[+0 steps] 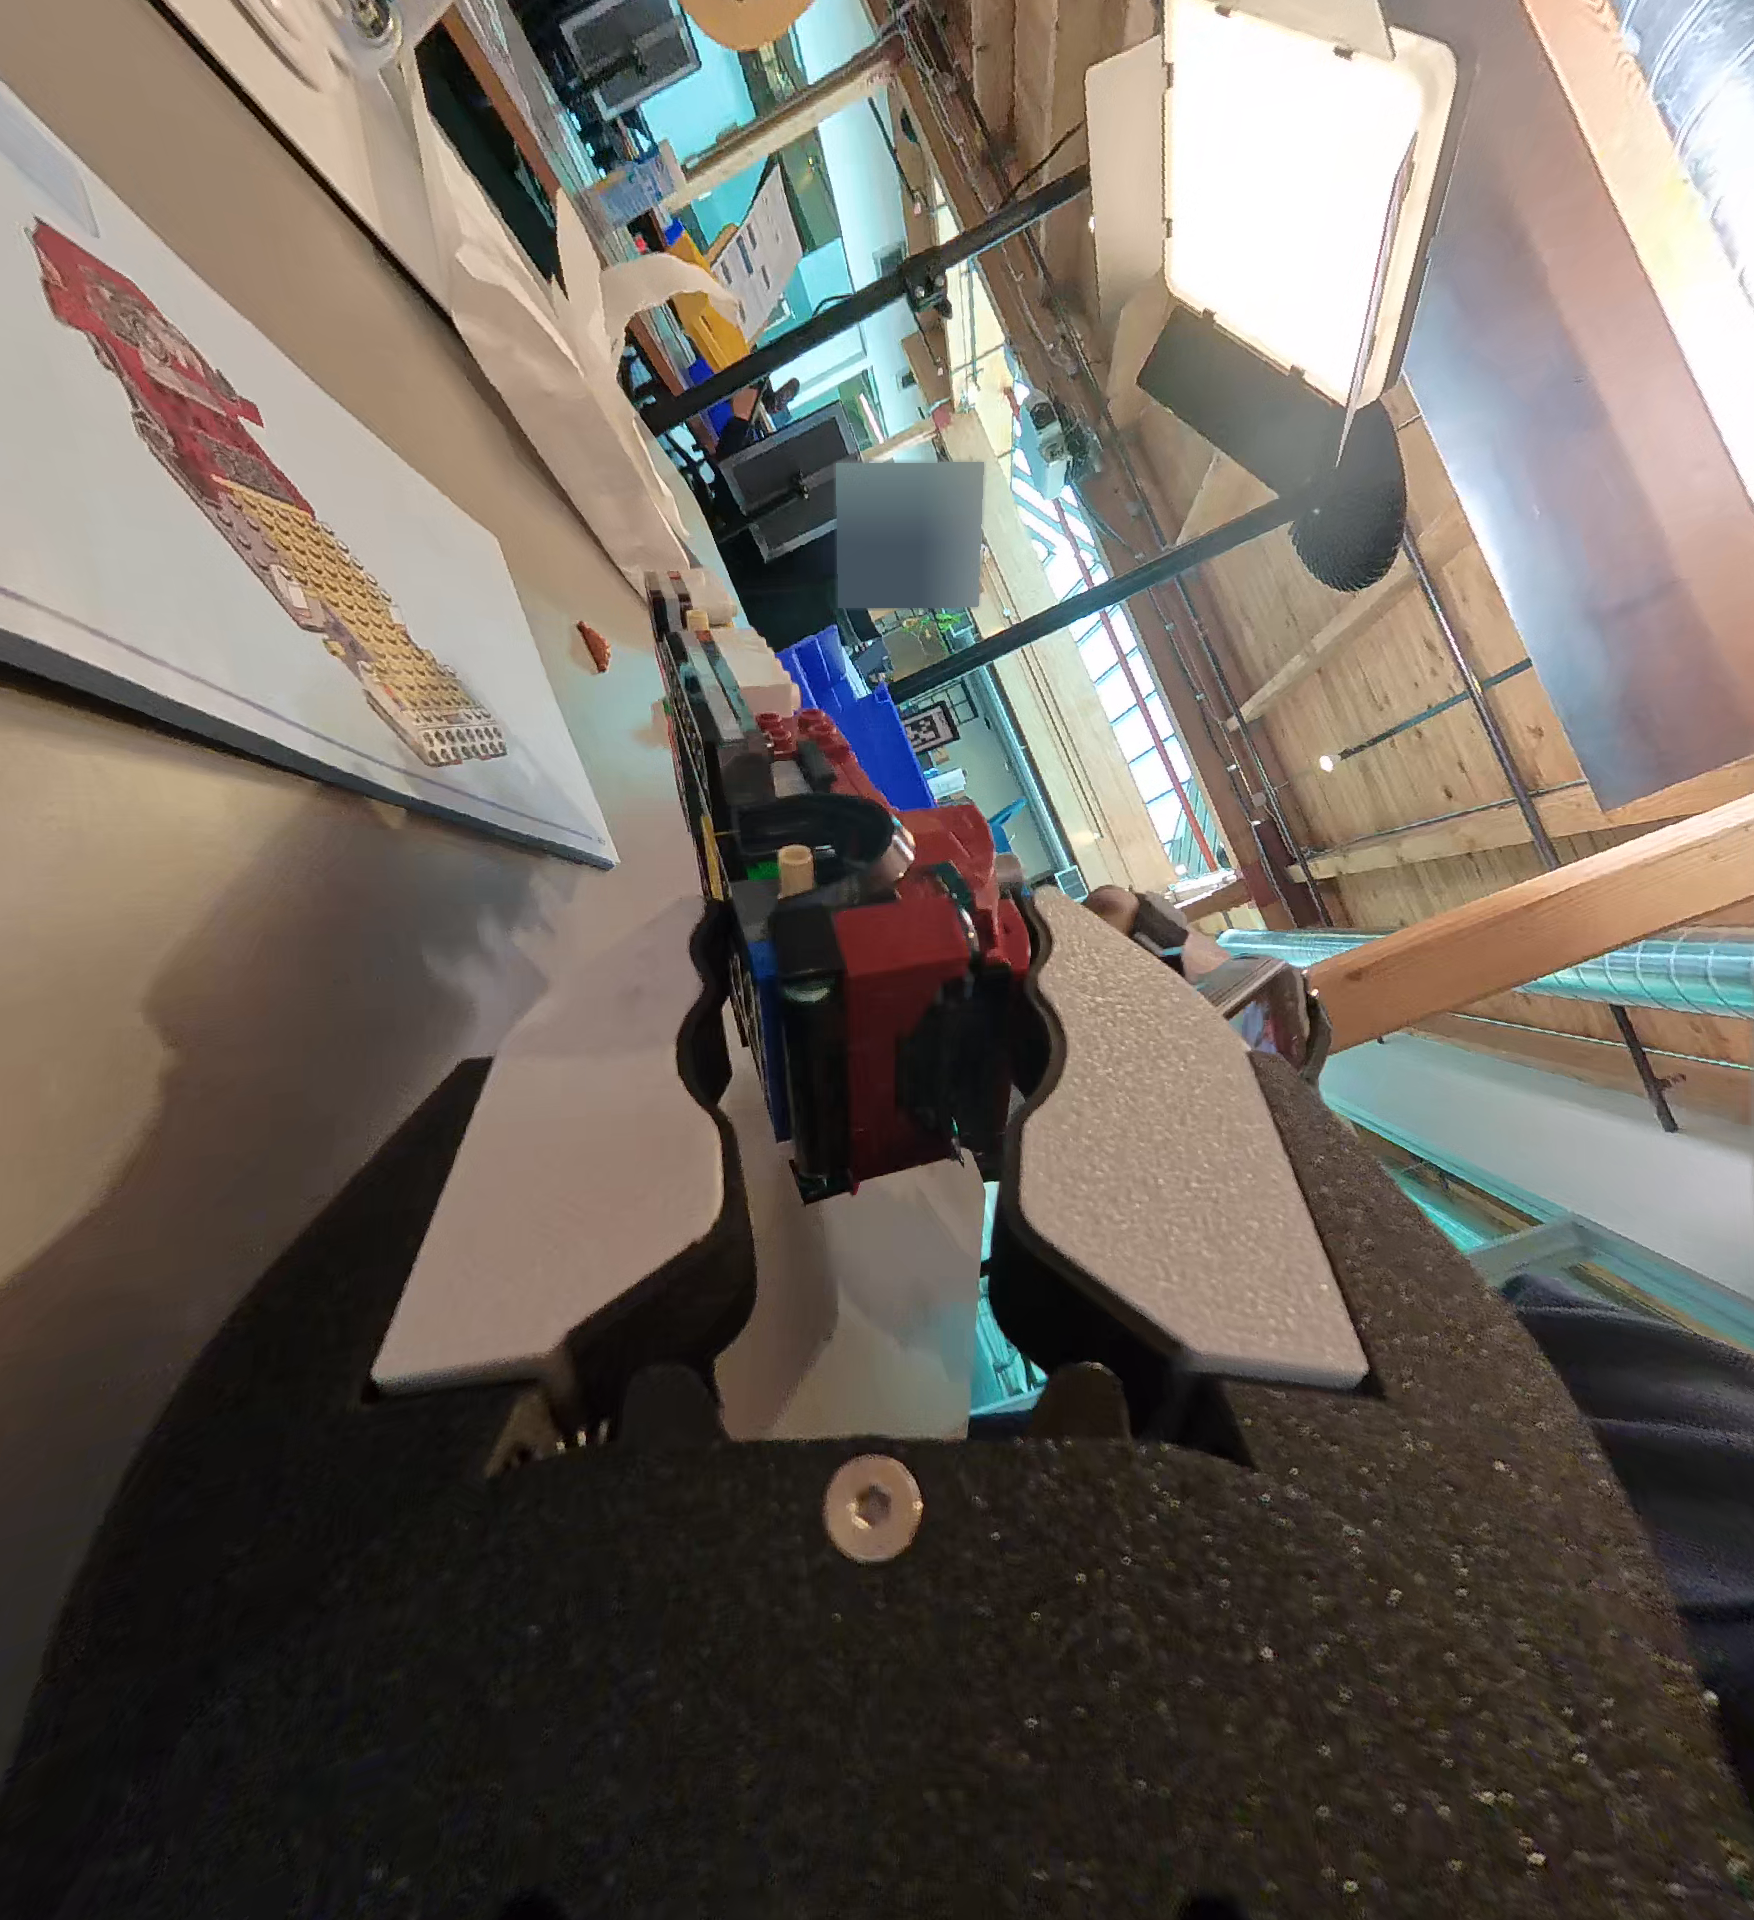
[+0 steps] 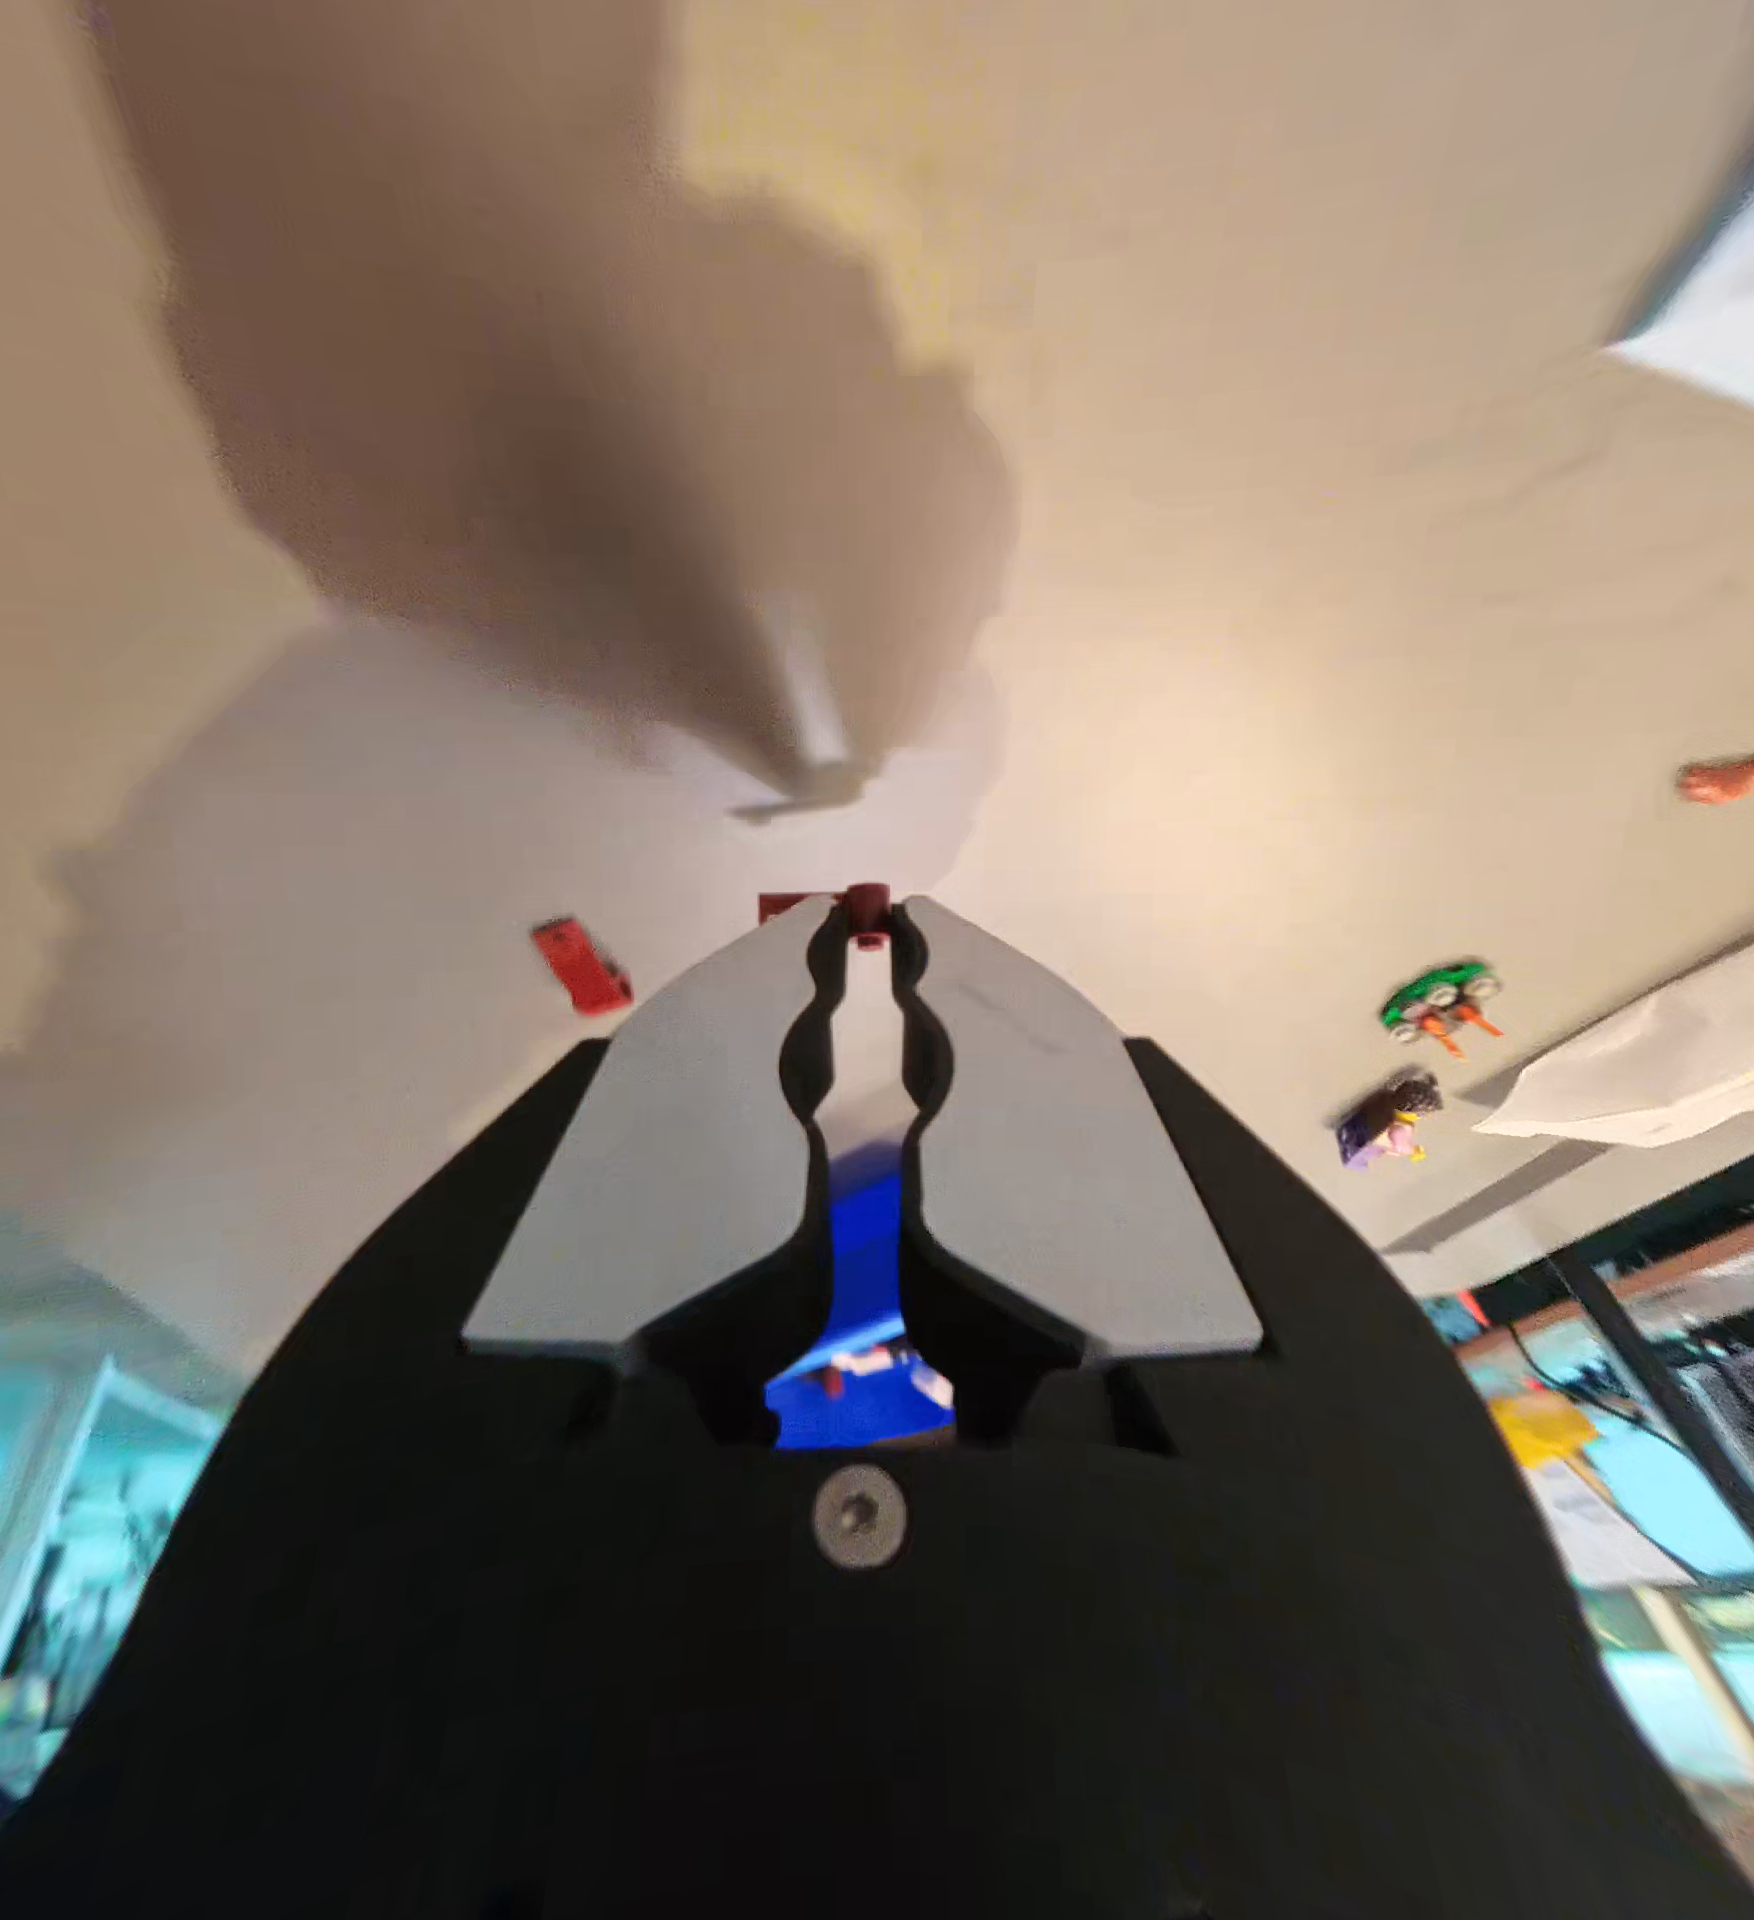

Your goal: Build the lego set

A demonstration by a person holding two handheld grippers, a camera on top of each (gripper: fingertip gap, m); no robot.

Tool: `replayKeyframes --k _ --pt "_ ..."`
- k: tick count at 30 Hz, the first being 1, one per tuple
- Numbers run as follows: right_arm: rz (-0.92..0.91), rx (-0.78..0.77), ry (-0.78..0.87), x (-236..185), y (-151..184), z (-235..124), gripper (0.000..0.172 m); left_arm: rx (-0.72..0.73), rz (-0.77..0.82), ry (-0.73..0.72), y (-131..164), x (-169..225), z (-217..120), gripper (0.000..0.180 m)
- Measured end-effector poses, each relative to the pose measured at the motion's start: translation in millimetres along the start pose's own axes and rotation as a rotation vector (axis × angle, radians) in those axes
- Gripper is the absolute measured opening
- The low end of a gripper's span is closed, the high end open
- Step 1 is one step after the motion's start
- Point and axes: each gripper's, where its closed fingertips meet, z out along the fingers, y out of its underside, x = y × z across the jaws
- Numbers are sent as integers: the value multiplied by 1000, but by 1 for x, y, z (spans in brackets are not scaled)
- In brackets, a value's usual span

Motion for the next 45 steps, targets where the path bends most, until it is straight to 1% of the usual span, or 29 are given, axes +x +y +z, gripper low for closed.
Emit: replayKeyframes --k 2,6,9,13,15,19,21,25,31,36,40,42,43,45 --pt "-66 -95 -32 -8 8 6 8 10 14 -7 0 2 0 53" --pt "-123 -144 -93 -20 7 10 8 26 27 -16 -2 2 -8 53" --pt "-119 -145 -97 -21 1 10 8 44 46 -16 -5 5 -13 53" --pt "-107 -142 -96 -22 -2 10 8 29 69 -14 -1 6 -13 51" --pt "-100 -138 -96 -23 -3 11 8 9 31 12 4 7 -11 50" --pt "-72 -103 -76 -21 -7 12 8 -30 -34 -16 12 -5 -8 50" --pt "-33 -66 -37 -14 -11 12 16 -47 -23 -44 16 -9 -6 49" --pt "88 47 13 -2 -21 7 28 -82 -52 -45 23 -13 -2 49" --pt "236 234 25 4 -33 -3 36 -92 -84 -50 25 -18 -1 49" --pt "297 296 42 3 -25 -5 41 -93 -89 -51 25 -19 -1 49" --pt "393 378 50 -6 -12 -16 43 -85 -96 -53 24 -20 -1 49" --pt "480 452 55 -11 -11 -25 43 -79 -99 -55 23 -20 -2 49" --pt "535 515 56 -13 -17 -31 45 -79 -101 -56 23 -20 -2 49" --pt "658 678 37 -19 -42 -44 47 -78 -100 -59 23 -20 -2 49"
